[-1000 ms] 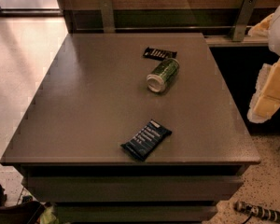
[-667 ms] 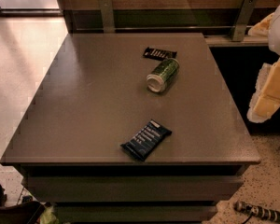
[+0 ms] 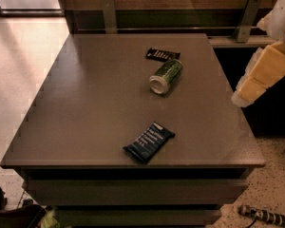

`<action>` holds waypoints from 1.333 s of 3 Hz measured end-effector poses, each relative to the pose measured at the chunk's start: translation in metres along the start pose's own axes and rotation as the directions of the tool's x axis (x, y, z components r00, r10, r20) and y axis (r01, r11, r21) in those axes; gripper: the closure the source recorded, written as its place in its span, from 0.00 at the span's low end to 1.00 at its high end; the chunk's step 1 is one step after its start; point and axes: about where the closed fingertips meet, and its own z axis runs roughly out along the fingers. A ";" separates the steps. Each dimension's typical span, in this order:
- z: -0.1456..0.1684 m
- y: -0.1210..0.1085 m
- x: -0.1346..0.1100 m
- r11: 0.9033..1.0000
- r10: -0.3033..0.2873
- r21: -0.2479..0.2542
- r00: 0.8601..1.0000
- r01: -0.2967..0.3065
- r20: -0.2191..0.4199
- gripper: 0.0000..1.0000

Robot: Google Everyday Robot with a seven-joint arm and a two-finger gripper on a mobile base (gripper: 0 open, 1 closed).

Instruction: Place green can upright

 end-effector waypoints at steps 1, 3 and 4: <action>0.008 -0.015 -0.011 0.983 0.182 -0.016 0.983 -0.182 0.033 0.00; 0.029 -0.045 -0.016 0.846 0.531 0.008 0.843 -0.534 0.086 0.00; 0.028 -0.046 -0.018 0.785 0.616 0.002 0.782 -0.619 0.096 0.00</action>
Offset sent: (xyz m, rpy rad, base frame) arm 0.0692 -0.0018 -0.0115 0.3869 0.0968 -0.7174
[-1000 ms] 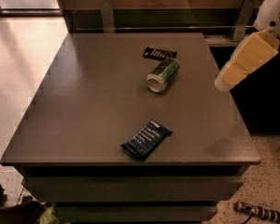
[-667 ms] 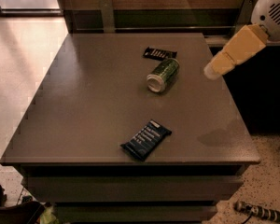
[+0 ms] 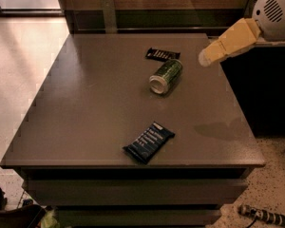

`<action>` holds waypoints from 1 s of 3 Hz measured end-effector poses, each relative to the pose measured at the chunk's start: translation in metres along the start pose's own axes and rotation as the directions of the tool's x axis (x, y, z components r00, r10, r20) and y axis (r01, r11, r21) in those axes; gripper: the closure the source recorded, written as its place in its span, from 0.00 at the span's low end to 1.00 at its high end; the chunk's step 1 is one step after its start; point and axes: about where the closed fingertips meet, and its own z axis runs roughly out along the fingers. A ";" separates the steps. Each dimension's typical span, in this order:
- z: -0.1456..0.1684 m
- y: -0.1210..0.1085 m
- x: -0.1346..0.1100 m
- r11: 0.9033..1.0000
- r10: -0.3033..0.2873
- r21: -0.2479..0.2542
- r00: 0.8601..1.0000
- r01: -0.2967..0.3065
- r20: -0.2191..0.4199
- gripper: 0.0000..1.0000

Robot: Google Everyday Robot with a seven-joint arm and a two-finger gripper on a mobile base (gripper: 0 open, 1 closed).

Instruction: Place green can upright

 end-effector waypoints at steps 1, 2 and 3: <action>0.000 0.000 0.000 1.000 0.000 0.000 1.000 0.000 0.000 0.00; 0.002 -0.003 -0.001 0.998 0.068 -0.002 0.998 -0.068 0.007 0.00; 0.011 -0.017 -0.006 0.969 0.247 0.003 0.969 -0.247 0.000 0.00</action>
Offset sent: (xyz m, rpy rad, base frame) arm 0.0141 -0.0127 -0.0079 0.1585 0.0435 -0.2592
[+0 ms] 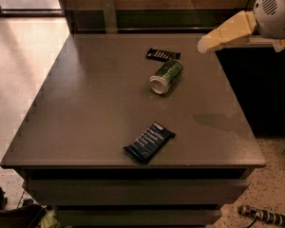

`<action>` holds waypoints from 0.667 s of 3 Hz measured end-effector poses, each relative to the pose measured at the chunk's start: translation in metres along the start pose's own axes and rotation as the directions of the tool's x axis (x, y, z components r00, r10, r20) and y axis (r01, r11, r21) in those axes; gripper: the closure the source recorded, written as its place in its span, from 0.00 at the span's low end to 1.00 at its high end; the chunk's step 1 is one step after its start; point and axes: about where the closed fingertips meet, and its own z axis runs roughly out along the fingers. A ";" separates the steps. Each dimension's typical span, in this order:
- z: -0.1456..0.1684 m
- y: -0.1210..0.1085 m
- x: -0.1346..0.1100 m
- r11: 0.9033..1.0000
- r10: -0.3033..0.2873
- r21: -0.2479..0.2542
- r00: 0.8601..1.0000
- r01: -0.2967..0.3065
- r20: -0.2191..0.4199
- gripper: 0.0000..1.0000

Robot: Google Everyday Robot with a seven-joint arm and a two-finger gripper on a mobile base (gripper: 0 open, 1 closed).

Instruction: Place green can upright

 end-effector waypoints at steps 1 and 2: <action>0.011 -0.010 -0.012 0.987 0.153 0.065 0.987 -0.150 -0.043 0.00; 0.036 -0.024 -0.027 0.922 0.357 0.201 0.927 -0.331 -0.111 0.00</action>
Offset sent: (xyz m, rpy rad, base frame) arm 0.0576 -0.0142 -0.0279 -0.0102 0.2913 -0.6425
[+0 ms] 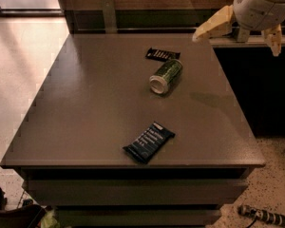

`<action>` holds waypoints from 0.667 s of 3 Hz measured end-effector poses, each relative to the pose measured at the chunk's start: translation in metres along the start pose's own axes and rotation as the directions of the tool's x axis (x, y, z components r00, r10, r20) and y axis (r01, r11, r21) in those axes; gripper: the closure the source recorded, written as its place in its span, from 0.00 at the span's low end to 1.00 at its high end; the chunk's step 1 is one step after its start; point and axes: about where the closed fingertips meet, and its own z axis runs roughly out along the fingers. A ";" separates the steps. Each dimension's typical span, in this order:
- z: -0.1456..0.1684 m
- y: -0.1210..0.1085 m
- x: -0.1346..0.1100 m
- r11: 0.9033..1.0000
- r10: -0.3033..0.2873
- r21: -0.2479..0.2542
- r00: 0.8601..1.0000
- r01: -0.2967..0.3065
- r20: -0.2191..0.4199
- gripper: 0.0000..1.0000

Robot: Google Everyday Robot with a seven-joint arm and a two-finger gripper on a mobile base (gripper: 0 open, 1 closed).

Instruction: Place green can upright

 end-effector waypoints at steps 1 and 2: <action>0.016 0.000 -0.019 0.991 0.131 0.042 0.990 -0.129 -0.053 0.00; 0.036 0.013 -0.032 0.980 0.195 0.046 0.977 -0.192 -0.087 0.00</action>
Offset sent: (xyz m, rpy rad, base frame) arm 0.0693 0.0393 -0.0459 0.1020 0.2046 -0.2294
